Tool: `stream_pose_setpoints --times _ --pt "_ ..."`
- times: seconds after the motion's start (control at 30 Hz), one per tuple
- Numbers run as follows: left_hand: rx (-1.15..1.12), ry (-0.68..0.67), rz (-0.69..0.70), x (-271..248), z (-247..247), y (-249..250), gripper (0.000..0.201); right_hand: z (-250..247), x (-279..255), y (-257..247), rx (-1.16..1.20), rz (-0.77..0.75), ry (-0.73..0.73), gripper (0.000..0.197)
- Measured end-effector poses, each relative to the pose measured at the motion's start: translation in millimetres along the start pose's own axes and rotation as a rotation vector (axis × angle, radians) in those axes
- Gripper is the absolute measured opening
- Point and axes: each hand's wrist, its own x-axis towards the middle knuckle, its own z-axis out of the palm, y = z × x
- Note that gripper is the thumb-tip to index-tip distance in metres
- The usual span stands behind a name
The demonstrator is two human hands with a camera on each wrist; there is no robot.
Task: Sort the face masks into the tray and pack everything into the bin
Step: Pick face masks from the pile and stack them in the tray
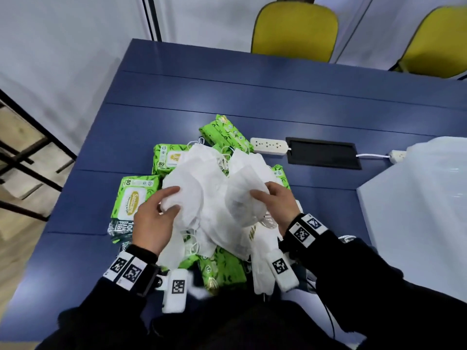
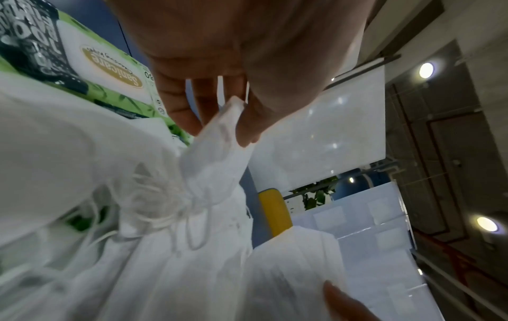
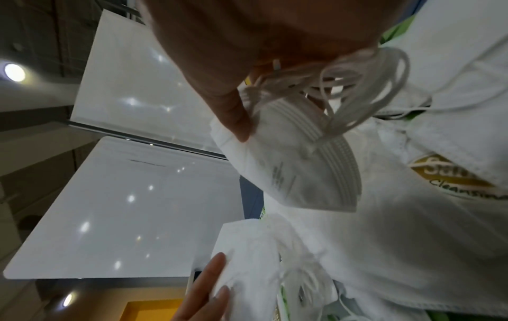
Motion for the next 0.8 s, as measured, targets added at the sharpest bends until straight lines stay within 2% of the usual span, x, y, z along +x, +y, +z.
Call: stream_pose_setpoints --times 0.07,0.1,0.2,0.3,0.37,0.53,0.63,0.8 --pt "-0.049 0.058 0.054 -1 -2 12 0.047 -1 -8 -2 0.055 0.027 -0.028 0.063" --pt "-0.105 0.08 0.075 -2 -2 18 0.049 0 -14 -5 0.084 0.023 -0.044 0.058" --pt "-0.349 0.105 0.05 -10 -2 39 0.054 2 -27 -6 0.128 0.028 -0.076 0.017" --pt "-0.487 0.073 0.035 -20 -2 57 0.057 6 -38 -5 0.192 0.049 -0.115 0.01" --pt "-0.504 0.046 0.044 -25 -1 64 0.047 10 -44 -5 0.254 0.072 -0.121 0.004" --pt "-0.512 0.026 -0.027 -33 3 57 0.019 18 -56 -2 0.35 0.137 -0.104 0.009" --pt "-0.521 0.02 -0.071 -38 2 51 0.015 21 -59 3 0.398 0.15 -0.1 0.007" --pt "-0.444 -0.013 -0.05 -45 3 43 0.014 19 -61 7 0.431 0.179 -0.089 0.005"
